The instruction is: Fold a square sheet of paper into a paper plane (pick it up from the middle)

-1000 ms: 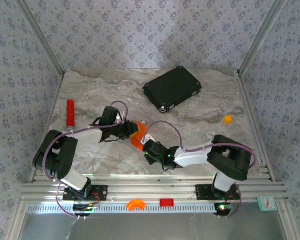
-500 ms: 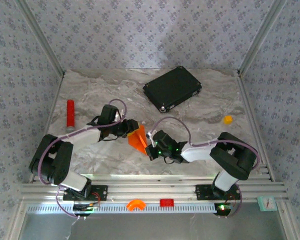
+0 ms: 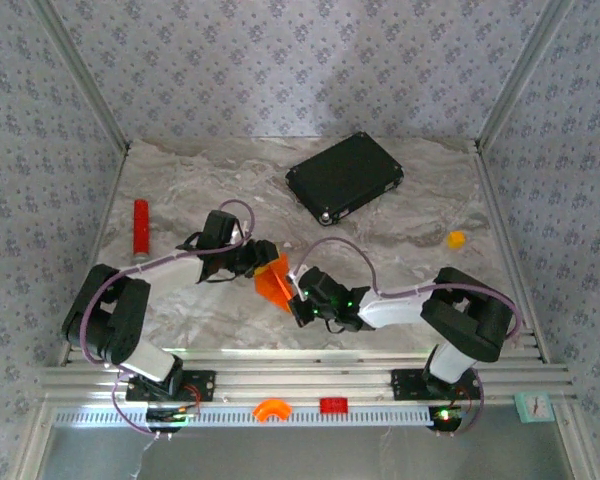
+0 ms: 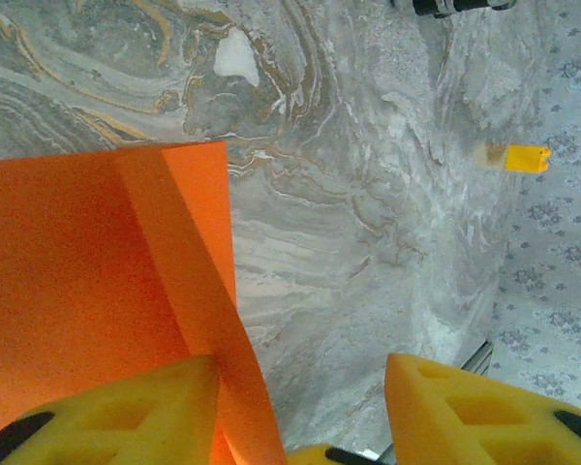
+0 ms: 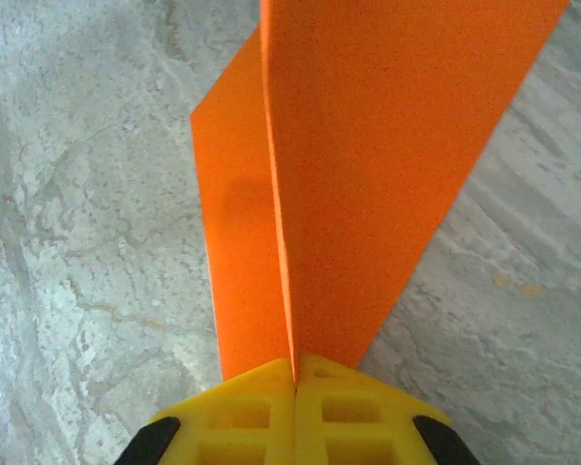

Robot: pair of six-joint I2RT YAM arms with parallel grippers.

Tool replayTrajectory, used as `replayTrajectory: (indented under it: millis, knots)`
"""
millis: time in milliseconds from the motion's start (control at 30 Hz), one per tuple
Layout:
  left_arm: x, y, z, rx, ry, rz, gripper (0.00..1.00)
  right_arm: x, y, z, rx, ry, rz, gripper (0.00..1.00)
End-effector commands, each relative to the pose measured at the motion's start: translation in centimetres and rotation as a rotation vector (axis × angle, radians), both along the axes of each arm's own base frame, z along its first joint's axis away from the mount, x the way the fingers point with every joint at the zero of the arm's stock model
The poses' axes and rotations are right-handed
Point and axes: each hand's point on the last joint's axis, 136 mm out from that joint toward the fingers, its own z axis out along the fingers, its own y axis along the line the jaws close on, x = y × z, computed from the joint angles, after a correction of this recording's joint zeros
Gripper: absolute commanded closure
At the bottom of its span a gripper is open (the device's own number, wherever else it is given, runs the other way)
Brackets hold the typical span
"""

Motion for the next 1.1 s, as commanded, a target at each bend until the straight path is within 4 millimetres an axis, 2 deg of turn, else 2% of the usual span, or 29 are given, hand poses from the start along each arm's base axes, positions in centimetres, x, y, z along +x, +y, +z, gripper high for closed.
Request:
replayTrajectory:
  millis: [0,100,233,367,433,600,833,1067]
  knots:
    - [0.1,-0.2,0.1,-0.006,0.028,0.002,0.52,1.1,-0.6,0.0,-0.100,-0.088,-0.022,0.95]
    - [0.0,-0.2,-0.3,-0.003,0.044,0.004,0.60,1.2,-0.6,0.2,-0.121,-0.126,-0.034,0.93]
    - [-0.1,-0.1,-0.5,-0.003,0.052,0.009,0.63,1.4,-0.8,0.2,-0.169,-0.168,-0.040,0.85]
    - [0.0,-0.3,-0.2,-0.014,0.050,0.006,0.70,1.4,-0.9,-0.2,-0.223,-0.185,-0.041,0.83]
    - [0.1,-0.4,0.0,-0.019,0.046,0.004,0.72,1.4,-0.9,-0.4,-0.239,-0.195,-0.044,0.83]
    - [0.0,-0.4,0.1,-0.023,0.044,0.004,0.73,1.5,-0.7,-0.1,-0.219,-0.193,-0.062,0.93]
    - [0.2,-0.1,0.4,-0.008,0.028,0.022,0.71,1.2,-0.9,-0.3,-0.164,-0.141,-0.068,0.99]
    - [0.8,1.8,2.1,0.042,-0.050,0.094,0.52,0.7,-0.8,-1.8,-0.020,0.022,-0.077,1.00]
